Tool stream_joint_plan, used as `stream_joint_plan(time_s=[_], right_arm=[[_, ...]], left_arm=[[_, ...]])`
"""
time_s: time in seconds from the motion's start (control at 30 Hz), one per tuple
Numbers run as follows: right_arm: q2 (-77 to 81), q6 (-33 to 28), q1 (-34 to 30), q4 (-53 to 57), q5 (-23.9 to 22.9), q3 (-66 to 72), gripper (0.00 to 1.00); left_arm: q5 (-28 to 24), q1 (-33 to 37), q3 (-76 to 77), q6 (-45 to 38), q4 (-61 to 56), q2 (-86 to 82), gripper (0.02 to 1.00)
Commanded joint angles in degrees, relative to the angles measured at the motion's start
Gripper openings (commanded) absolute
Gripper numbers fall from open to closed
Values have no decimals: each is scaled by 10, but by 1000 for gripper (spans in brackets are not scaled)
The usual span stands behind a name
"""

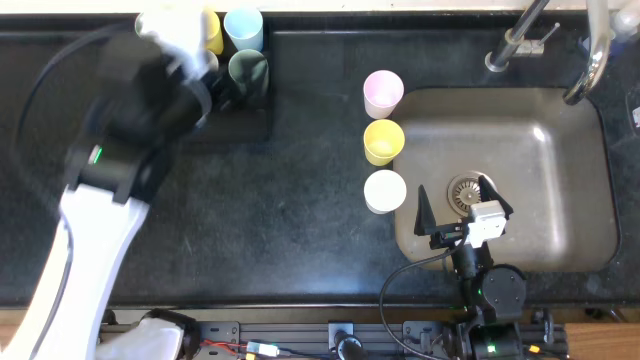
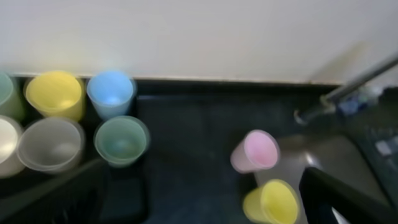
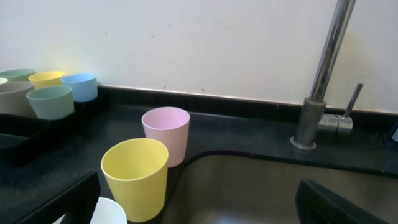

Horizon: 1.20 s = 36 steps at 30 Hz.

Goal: Store Cups

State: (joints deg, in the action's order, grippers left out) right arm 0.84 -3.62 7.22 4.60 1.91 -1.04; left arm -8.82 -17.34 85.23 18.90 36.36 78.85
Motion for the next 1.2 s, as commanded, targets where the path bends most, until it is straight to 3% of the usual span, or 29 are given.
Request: stream_joint_plan(time_s=[0.03, 0.13, 0.3, 0.8, 0.9, 0.97, 1.1, 1.2], right_arm=[[-6, 2, 3, -3, -3, 8, 998], [-6, 2, 3, -3, -3, 8, 996], [-6, 2, 3, -3, -3, 8, 993], [-6, 2, 3, -3, -3, 8, 993], [-6, 2, 3, -3, -3, 8, 996], [-6, 2, 3, -3, -3, 8, 996], [-6, 2, 3, -3, -3, 8, 996], [-6, 2, 3, -3, -3, 8, 996]], left_arm=[[115, -97, 181, 95, 99, 138, 1000], [150, -150, 272, 146, 175, 226, 1000], [151, -194, 353, 185, 226, 348, 1000], [130, -199, 403, 206, 185, 541, 998], [131, -199, 417, 206, 178, 557, 958], [136, -199, 419, 207, 177, 560, 862], [138, -199, 419, 206, 177, 567, 386], [134, -200, 419, 206, 177, 571, 200]])
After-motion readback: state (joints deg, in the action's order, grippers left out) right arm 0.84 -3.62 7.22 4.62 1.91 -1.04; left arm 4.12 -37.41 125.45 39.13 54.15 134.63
